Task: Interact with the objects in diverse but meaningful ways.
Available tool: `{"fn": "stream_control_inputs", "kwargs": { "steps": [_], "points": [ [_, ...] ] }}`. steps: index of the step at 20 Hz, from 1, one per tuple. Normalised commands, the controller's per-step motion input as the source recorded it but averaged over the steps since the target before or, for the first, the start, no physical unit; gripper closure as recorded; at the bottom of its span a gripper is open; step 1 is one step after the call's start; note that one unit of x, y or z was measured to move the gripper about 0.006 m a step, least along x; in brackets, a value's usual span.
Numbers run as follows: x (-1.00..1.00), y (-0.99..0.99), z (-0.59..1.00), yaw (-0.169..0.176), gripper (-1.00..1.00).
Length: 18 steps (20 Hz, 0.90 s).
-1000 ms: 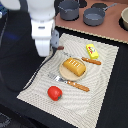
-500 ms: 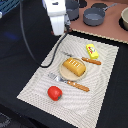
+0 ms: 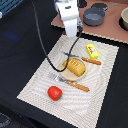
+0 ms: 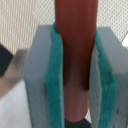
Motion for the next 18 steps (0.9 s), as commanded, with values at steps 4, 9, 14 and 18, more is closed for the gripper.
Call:
{"fn": "stream_control_inputs", "kwargs": {
  "steps": [4, 9, 14, 18],
  "points": [
    [-0.23, 0.43, -0.22, 0.077, 1.0],
    [-0.16, 0.27, -0.29, 0.075, 1.0],
    [0.07, -0.07, -0.25, 0.014, 1.0],
    [0.09, -0.15, -0.28, 0.0, 1.0]
  ]
}}
